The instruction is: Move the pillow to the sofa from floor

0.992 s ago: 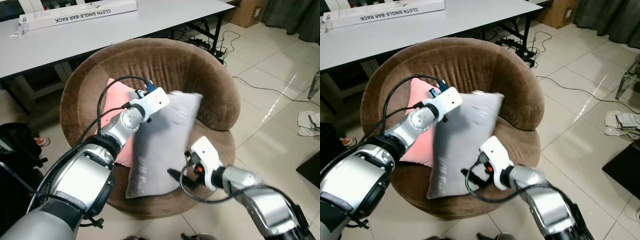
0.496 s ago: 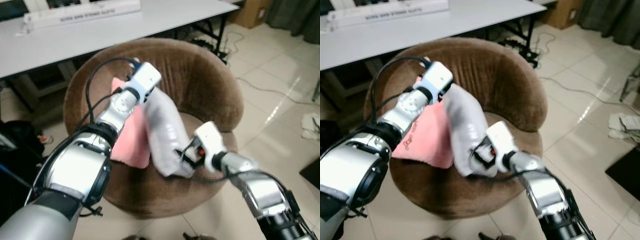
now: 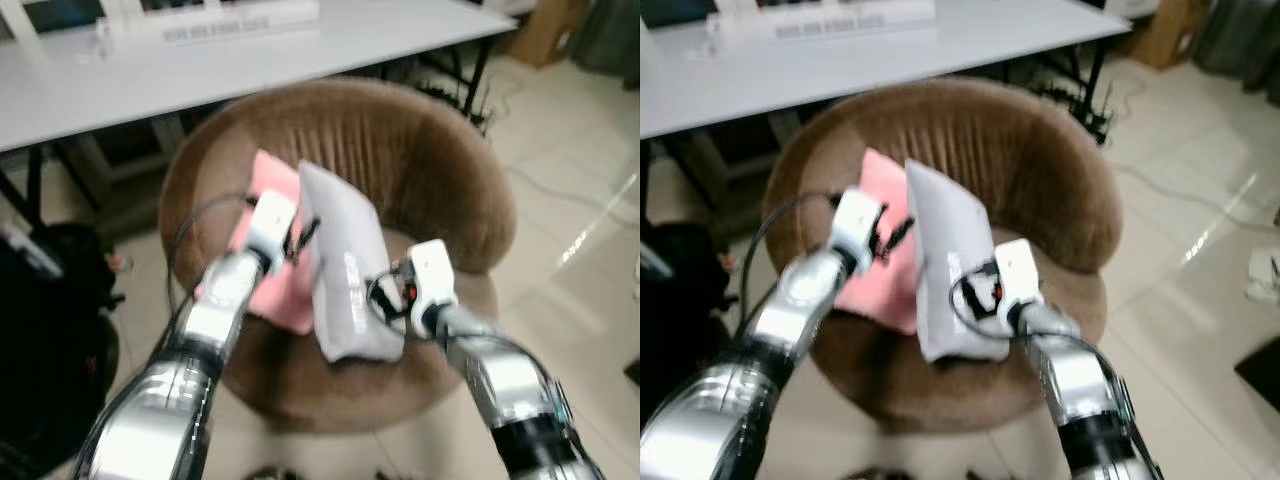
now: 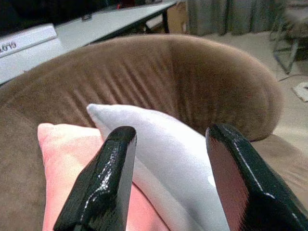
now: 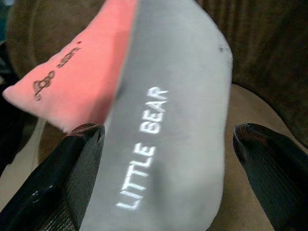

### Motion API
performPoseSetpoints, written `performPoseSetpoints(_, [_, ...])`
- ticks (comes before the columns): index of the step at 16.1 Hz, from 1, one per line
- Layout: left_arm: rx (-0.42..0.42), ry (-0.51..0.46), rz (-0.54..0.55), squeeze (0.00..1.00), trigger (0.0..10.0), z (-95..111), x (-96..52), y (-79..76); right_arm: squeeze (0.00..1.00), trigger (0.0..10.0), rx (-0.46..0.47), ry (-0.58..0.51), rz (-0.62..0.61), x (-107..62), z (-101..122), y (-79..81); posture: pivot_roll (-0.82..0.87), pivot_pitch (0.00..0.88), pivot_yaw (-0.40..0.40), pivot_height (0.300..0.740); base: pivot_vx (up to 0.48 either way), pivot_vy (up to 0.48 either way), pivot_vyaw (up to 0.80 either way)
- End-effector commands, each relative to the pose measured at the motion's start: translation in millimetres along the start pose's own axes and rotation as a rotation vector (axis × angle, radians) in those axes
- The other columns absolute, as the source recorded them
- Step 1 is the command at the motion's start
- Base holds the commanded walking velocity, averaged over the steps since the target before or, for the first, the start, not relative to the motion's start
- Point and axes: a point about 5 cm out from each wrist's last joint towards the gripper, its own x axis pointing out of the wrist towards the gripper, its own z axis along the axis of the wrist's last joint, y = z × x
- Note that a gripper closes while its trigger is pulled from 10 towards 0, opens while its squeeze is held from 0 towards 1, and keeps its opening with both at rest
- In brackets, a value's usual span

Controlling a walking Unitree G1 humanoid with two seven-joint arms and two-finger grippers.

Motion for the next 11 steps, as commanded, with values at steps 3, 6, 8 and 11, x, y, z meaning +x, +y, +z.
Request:
performPoseSetpoints(3, [-0.003, -0.031, 0.028, 0.00, 10.0, 3, -25.8, -9.6, 0.00, 10.0, 0.004, -0.017, -0.124, -7.6, 2, -16.2, 0.04, 0.000, 0.039, 0.740, 0.000, 0.000, -0.67])
performPoseSetpoints(6, [0.023, 0.028, 0.099, 0.00, 10.0, -12, -49.4, -8.4, 0.00, 10.0, 0.004, -0.028, -0.212, -14.1, -1, -25.3, 0.04, 0.000, 0.039, 0.740, 0.000, 0.000, -0.77])
performPoseSetpoints(8, [0.018, 0.056, 0.135, 0.00, 10.0, -9, -56.8, -7.8, 0.00, 10.0, 0.026, -0.035, -0.261, -13.9, 0, -30.8, 0.04, 0.000, 0.034, 0.740, 0.000, 0.000, -0.77])
performPoseSetpoints(11, [0.036, 0.036, 0.159, 0.00, 10.0, -3, -53.3, -8.6, 0.00, 10.0, 0.046, -0.038, -0.287, -12.4, 2, -35.0, 0.03, 0.000, 0.034, 0.740, 0.000, 0.000, -0.77])
